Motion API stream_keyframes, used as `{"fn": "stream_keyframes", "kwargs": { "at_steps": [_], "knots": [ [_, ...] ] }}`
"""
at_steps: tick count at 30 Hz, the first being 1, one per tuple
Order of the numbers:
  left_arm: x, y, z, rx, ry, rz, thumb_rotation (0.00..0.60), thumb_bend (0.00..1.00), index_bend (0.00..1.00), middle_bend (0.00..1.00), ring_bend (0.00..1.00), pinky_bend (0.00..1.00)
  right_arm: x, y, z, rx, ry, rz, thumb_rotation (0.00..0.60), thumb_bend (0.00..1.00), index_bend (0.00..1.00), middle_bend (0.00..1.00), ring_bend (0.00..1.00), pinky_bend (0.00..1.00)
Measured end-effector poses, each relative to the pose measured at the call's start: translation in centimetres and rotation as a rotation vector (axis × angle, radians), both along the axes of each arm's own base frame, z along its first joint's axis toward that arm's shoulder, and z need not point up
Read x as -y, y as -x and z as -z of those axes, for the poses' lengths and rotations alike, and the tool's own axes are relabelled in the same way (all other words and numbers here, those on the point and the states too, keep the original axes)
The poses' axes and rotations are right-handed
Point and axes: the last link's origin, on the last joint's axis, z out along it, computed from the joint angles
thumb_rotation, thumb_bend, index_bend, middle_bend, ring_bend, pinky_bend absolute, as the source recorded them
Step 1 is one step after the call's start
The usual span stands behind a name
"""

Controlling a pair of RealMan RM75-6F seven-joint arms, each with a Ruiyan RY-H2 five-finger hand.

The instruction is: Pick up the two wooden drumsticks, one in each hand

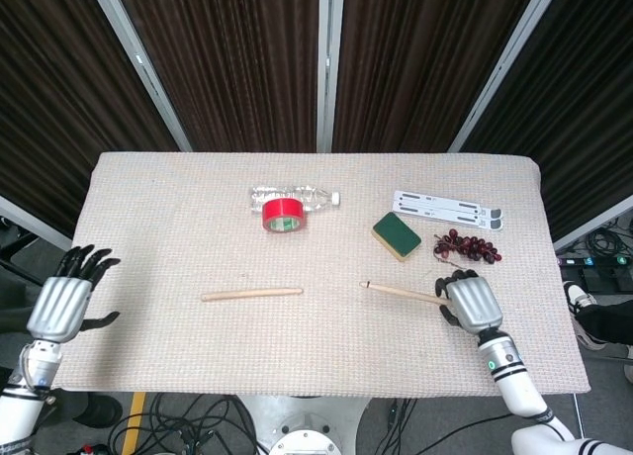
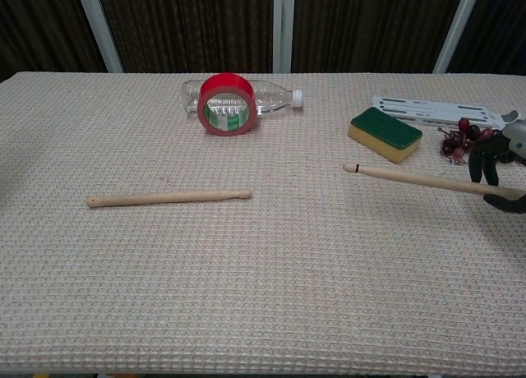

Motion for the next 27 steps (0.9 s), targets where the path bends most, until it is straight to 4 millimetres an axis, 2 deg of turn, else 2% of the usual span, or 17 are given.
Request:
{"fn": "stream_keyframes", "kwargs": {
  "at_steps": [4,9,12,22,27],
  "knots": [
    [-1.7,-1.6,2.1,0.016,0.063,0.007,0.6,0.04,0.37,0.34,0.32,0.32,1.2,-1.3,-2.7,-0.01,0.042,-0.059,0.6,0.91,0.53,0.57,0.33,0.34],
    [-3.1,-4.0,5.1,-0.009,0.104,0.014,0.6,0.12,0.43,0.46,0.5,0.51,2.4,-2.9,-5.8,-0.006,0.098,-0.117,0.6,0.91,0.53,0.57,0.33,0.34],
    [-3.8,-5.7,7.5,-0.024,0.127,0.01,0.6,0.14,0.43,0.47,0.57,0.58,2.8,-3.3,-7.0,0.01,0.121,-0.133,0.6,0.91,0.53,0.57,0.33,0.34],
    [-5.1,-10.7,14.6,-0.121,0.221,-0.011,0.6,0.16,0.43,0.46,0.64,0.6,3.0,-2.9,-8.2,0.033,0.133,-0.132,0.6,0.91,0.53,0.56,0.33,0.34],
    [-5.5,-11.9,16.9,-0.157,0.244,-0.023,0.6,0.22,0.46,0.52,0.65,0.6,2.8,-2.5,-8.0,0.037,0.124,-0.125,0.6,0.91,0.53,0.56,0.33,0.34]
  ]
}}
